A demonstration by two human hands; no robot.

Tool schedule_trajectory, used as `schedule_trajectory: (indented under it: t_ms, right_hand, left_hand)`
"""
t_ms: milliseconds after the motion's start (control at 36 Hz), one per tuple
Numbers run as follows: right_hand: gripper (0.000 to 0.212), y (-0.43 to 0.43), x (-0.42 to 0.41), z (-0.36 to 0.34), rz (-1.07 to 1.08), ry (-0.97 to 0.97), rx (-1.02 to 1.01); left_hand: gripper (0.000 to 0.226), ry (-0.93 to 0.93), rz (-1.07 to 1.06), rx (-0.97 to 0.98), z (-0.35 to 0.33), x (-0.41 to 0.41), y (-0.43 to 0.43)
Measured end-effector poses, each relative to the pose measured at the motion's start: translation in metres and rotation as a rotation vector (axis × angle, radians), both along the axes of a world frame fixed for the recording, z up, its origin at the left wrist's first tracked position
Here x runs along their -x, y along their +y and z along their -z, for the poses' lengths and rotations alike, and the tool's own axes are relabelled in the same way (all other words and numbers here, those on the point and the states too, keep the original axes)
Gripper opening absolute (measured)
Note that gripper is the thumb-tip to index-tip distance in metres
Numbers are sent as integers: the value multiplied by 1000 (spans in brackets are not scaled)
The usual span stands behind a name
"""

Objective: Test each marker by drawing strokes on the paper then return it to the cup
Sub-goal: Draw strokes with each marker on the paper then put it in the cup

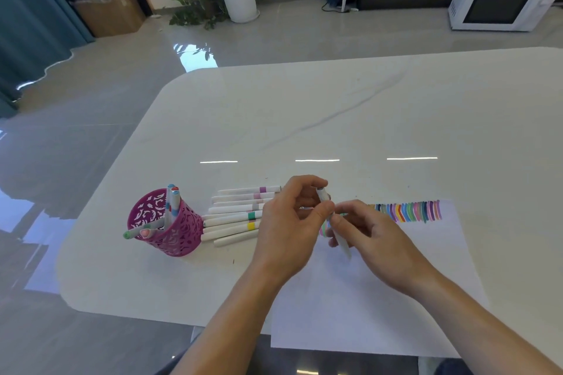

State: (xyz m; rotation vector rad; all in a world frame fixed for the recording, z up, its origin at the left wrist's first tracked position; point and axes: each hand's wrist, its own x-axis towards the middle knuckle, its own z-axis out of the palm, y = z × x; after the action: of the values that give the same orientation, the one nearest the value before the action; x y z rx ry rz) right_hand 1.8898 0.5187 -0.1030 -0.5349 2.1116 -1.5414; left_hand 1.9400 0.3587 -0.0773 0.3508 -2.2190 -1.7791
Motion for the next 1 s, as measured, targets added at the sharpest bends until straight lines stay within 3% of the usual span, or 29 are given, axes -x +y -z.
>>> schedule_trajectory:
  t_ms: [194,333,500,750,1000]
  right_hand:
    - [18,6,3,-1,23,185,-110]
    - [28,10,6,0,-38,382,-250]
    - [34,12,3,6,-101,528,-453]
    - [55,11,-2,11,-134,605,-544]
    - [52,12,-2,13,-97,690,-492]
  left_hand:
    - [22,-61,73,28,5,0,-3]
    - [2,-168,195,397,9,-5,-8]
    - [27,-243,373,654,9,-11,-13]
    - [23,-238,361,662,9,-10,-15]
    - [21,-164,294,632,8,-10,-11]
